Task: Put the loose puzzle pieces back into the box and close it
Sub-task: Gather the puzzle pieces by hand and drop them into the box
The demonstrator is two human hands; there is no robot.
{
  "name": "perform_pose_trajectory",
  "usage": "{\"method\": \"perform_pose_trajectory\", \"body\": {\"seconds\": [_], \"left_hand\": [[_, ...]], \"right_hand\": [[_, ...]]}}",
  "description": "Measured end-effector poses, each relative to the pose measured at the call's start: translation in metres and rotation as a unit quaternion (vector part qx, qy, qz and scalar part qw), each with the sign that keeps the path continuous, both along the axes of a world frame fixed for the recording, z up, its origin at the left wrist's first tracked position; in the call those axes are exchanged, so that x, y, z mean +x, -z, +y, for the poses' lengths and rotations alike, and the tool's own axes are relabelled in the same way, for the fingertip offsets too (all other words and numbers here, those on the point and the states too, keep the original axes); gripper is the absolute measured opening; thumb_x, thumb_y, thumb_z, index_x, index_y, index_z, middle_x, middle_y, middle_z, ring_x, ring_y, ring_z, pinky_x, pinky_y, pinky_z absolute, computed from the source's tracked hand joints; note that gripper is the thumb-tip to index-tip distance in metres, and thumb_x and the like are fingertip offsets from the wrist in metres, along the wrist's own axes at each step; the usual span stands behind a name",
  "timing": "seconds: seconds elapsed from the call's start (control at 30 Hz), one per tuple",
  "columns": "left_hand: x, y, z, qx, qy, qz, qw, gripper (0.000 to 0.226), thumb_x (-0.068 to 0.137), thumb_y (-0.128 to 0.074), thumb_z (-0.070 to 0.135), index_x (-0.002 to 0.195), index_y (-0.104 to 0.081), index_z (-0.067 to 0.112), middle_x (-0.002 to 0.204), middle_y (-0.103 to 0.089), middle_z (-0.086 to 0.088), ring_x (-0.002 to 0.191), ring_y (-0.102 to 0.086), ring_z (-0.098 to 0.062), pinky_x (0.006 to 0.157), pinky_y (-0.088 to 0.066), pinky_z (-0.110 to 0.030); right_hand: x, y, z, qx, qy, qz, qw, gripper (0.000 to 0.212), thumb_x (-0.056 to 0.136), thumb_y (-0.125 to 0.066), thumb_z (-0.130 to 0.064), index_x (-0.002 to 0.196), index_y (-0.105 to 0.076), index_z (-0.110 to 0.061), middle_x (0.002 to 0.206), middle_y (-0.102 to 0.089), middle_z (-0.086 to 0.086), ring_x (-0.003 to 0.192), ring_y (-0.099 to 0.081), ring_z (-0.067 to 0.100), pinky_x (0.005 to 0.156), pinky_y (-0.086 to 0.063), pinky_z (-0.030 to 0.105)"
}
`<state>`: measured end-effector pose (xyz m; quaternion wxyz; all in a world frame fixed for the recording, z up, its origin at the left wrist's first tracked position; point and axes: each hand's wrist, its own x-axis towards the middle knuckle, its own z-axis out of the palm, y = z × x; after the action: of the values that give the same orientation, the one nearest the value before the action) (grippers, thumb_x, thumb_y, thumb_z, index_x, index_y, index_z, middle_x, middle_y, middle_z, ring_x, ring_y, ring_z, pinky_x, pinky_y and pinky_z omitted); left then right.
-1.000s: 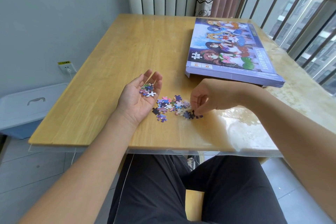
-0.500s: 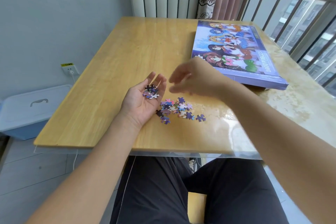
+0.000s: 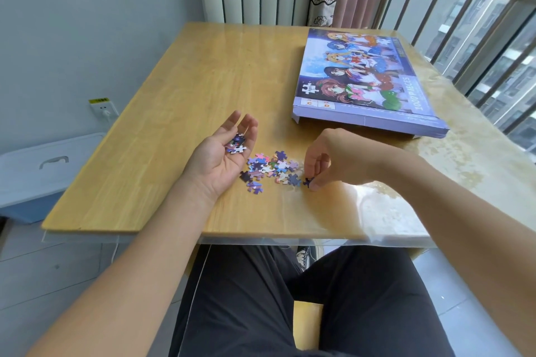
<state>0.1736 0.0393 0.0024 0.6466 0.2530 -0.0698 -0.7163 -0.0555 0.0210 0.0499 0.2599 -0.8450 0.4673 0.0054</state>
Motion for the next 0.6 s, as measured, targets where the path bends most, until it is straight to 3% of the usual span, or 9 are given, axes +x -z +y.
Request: {"method": "perform_pose_trajectory", "body": {"seconds": [0.27,0.6], "left_hand": [[0.0001,-0.0009,0.0006,0.002,0.0,0.007,1.0,0.029,0.104,-0.035,-0.003,0.112,-0.063,0.0,0.099,-0.071,-0.021,0.094,-0.073,-0.031,0.088,-0.06,-0.035],[0.0002,-0.0023,-0.0001,0.007,0.0,0.018,1.0,0.022,0.104,-0.042,0.004,0.111,-0.063,0.0,0.102,-0.07,-0.021,0.098,-0.071,-0.032,0.086,-0.06,-0.036]], "right_hand": [[-0.0004,-0.0004,0.0024,-0.002,-0.003,-0.011,1.0,0.026,0.072,-0.089,-0.02,0.094,-0.074,-0.02,0.085,-0.072,-0.005,0.078,-0.067,0.012,0.072,-0.055,0.028],[0.0059,-0.0051,0.0027,0.001,-0.034,0.036,0.999,0.015,0.078,-0.084,-0.022,0.089,-0.075,-0.023,0.084,-0.071,-0.007,0.078,-0.068,0.013,0.076,-0.058,0.035]]}}
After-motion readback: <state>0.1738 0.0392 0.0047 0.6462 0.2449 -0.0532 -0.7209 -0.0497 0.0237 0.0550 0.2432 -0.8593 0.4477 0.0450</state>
